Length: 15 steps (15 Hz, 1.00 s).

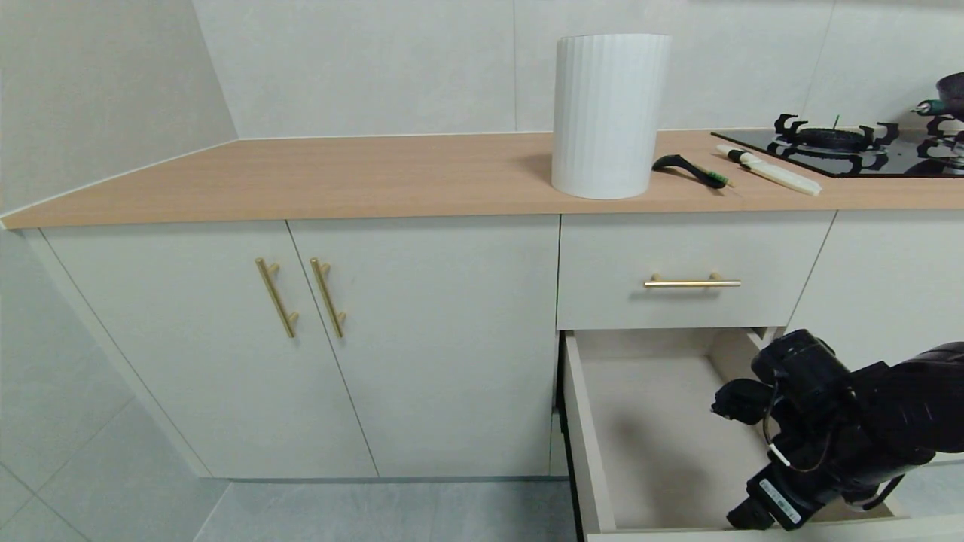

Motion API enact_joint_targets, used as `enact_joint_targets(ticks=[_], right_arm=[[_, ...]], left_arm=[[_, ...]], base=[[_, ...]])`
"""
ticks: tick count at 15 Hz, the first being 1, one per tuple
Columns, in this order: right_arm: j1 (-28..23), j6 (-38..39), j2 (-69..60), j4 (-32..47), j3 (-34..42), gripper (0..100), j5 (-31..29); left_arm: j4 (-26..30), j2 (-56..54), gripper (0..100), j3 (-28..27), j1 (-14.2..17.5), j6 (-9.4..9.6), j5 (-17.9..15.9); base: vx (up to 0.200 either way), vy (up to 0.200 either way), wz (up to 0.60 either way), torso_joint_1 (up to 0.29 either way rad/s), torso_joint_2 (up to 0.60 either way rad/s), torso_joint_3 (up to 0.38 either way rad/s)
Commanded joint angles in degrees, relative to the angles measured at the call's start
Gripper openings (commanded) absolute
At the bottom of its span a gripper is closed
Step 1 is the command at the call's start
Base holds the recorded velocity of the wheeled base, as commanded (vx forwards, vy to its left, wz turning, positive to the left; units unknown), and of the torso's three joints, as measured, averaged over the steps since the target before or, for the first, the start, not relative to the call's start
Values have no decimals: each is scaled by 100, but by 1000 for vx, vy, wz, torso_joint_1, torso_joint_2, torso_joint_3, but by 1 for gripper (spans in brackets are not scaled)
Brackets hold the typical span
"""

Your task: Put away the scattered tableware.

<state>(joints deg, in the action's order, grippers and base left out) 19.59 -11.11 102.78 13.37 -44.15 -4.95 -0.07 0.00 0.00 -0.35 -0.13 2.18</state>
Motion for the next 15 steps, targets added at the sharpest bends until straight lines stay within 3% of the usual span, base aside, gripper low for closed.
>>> enact_joint_targets(ticks=[1,4,8,11,15], right_arm=[[203,-6,-39,87,3,100,3],[634,-58,-39,816,-5,100,-15],[704,-67,-21,869,-32,100,-41],[555,30,-127,816,-278,100,-6],[45,750,-540,482,-788,100,-15]], left_arm=[[-1,0,100,0,0,-4,2],[-10,0,100,0,0,-4,2],[-10,0,100,0,0,-4,2],[-1,0,100,0,0,-4,2],[-1,0,100,0,0,-4,2]], base=[[0,0,0,0,0,0],[0,0,0,0,0,0],[0,0,0,0,0,0],[0,0,0,0,0,0],[0,0,0,0,0,0]])
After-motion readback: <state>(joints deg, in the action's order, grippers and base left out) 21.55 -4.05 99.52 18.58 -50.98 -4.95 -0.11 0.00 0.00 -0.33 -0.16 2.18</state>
